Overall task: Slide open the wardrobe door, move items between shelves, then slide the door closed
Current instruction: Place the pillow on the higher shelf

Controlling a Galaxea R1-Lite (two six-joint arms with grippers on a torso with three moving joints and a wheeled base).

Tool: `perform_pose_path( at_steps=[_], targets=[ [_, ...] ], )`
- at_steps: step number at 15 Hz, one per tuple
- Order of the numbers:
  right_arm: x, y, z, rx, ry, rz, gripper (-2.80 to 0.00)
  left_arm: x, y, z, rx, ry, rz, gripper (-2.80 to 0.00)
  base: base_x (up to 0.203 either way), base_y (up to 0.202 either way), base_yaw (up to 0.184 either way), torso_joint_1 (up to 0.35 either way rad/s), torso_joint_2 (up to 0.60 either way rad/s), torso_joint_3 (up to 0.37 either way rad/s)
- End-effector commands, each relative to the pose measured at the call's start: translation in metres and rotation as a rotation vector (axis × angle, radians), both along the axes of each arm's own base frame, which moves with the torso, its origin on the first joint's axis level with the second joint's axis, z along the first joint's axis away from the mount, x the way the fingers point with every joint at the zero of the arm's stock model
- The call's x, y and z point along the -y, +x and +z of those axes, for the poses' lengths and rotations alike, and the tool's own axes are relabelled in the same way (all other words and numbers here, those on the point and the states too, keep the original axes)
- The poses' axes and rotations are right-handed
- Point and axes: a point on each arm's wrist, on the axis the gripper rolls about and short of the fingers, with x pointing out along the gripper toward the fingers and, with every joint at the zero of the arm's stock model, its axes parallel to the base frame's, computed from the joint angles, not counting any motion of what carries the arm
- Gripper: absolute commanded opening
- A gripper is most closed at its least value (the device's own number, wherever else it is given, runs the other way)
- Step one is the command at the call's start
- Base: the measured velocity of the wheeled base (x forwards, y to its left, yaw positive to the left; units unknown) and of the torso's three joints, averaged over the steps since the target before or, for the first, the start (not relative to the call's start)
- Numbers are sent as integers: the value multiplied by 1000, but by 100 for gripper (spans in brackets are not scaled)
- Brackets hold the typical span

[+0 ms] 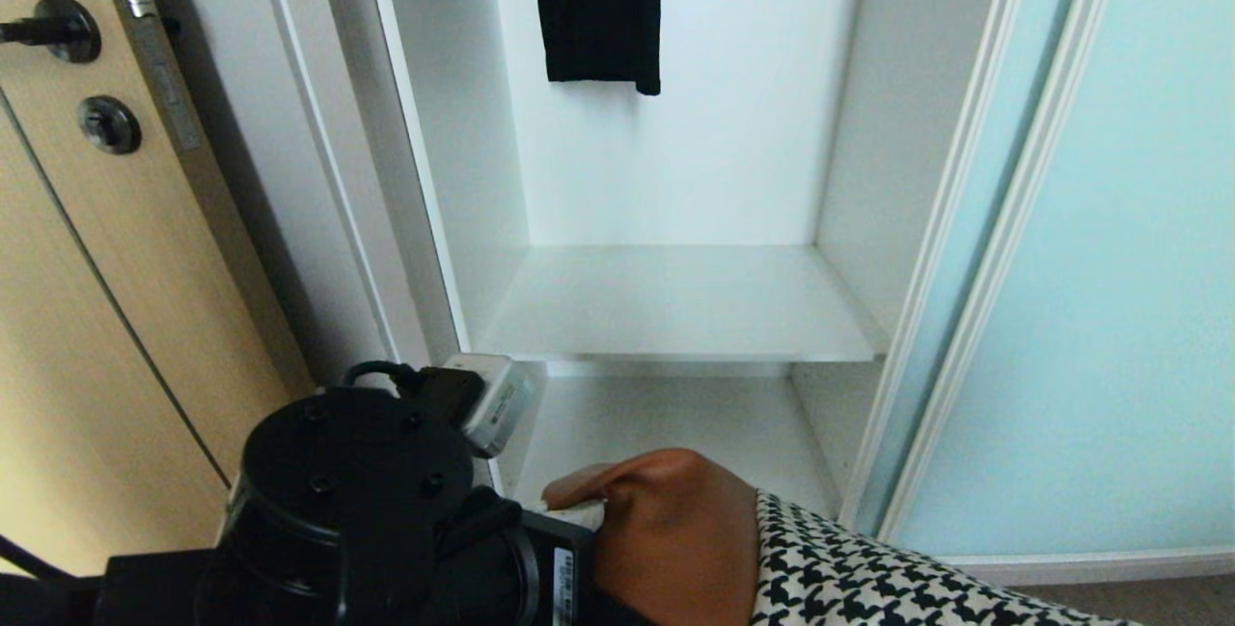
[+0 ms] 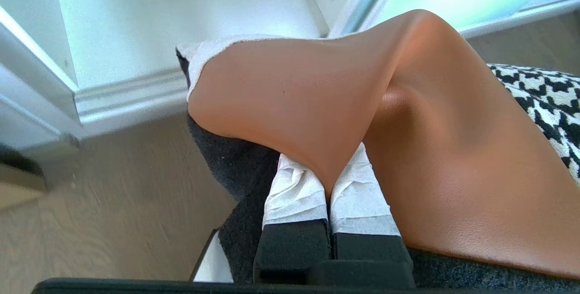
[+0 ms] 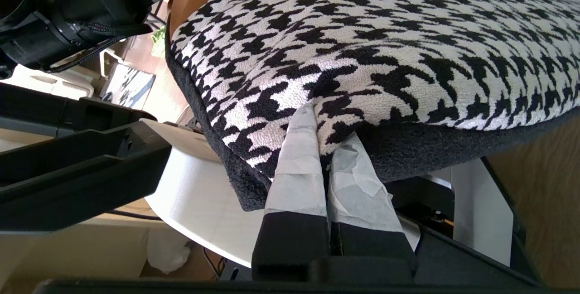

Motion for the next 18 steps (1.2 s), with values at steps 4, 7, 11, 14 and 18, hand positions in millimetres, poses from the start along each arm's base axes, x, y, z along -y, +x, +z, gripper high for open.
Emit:
perform_pose_path(
  at_steps=[4, 7, 11, 14, 18],
  targets=[
    [0, 0, 0, -6, 2, 2, -280, 3, 1, -4, -7, 10, 4, -280, 175, 0, 1, 4, 2, 5],
    [0, 1, 6, 14, 10, -10, -280, 2, 0, 7, 50, -55, 17, -280, 0, 0, 0, 0, 0, 0],
    [-2, 8, 37, 77, 28, -40, -280, 1, 2, 12, 111, -39, 71, -280, 0, 0, 0, 0, 0, 0],
    [-8, 23, 50, 85, -8, -75, -280, 1, 2, 23, 135, -73, 78, -280, 0, 0, 0, 0, 0, 0],
    [-22, 58, 80, 127, -61, -101, -280, 2, 13, 49, 195, -125, 106, -280, 0, 0, 0, 0, 0, 0]
  ],
)
